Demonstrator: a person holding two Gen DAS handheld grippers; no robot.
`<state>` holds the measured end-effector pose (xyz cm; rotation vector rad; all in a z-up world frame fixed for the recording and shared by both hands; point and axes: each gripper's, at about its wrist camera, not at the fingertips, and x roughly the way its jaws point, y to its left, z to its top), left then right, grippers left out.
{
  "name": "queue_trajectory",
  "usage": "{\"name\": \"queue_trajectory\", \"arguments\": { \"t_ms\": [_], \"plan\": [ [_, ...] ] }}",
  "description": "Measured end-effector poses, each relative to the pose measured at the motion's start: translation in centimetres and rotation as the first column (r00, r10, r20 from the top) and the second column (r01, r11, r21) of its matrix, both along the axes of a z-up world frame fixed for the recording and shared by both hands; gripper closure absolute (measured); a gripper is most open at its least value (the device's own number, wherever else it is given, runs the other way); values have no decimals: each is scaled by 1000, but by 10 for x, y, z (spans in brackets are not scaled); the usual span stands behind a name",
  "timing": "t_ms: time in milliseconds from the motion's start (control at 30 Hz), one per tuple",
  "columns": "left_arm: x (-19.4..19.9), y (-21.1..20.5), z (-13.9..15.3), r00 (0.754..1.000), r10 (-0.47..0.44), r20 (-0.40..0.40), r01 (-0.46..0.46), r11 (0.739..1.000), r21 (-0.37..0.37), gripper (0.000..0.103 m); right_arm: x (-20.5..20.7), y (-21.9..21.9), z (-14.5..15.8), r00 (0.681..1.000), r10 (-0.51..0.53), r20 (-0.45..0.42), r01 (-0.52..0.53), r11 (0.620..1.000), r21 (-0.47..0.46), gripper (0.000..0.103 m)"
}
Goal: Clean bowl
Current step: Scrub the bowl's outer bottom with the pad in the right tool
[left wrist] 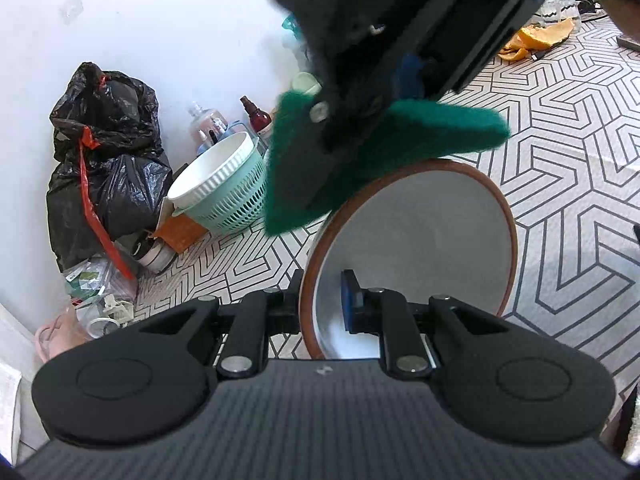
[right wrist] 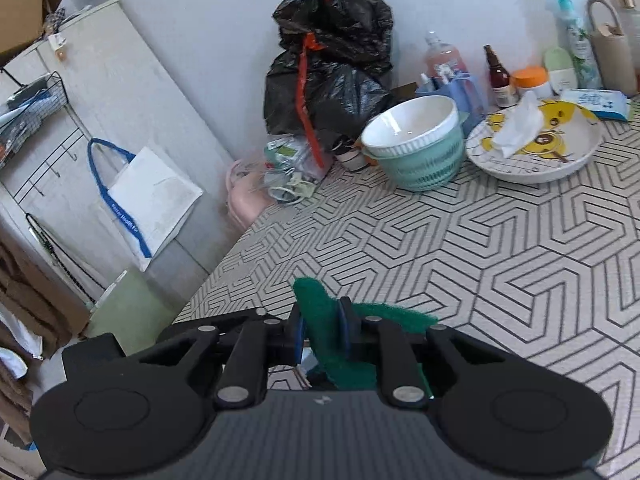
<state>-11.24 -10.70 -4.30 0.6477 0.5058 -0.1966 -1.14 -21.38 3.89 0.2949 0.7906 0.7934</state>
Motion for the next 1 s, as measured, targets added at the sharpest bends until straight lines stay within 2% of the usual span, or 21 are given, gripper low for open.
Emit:
{"name": "queue_trajectory", "arguments": {
  "t_ms": [233,367,433,500,767,967,1000],
  "plan": [
    [-5,2,4,1000,10,-14,-10,1000,-6,85,-11,-4,7,999,-30,26,32,996,-83,85],
    [23,27,11,1000,-3,-19,3,1000,-13,84,-16,1,10,998,-43,41,47,993,-107,85],
    [38,40,14,1000,-10,-22,10,1000,-16,84,-17,4,11,998,-46,45,51,993,-110,85],
    [22,38,11,1000,-24,-18,24,1000,-7,83,-18,7,12,998,-39,49,45,993,-112,83],
    [29,43,11,1000,-22,-20,22,1000,-12,83,-19,18,16,998,-8,66,16,993,-120,82],
    [32,49,10,999,-31,-16,31,999,-32,85,-20,22,17,997,0,76,9,992,-126,82],
    [32,53,13,999,-41,-16,40,998,-57,87,-20,21,16,997,0,72,9,993,-120,82]
  ]
}}
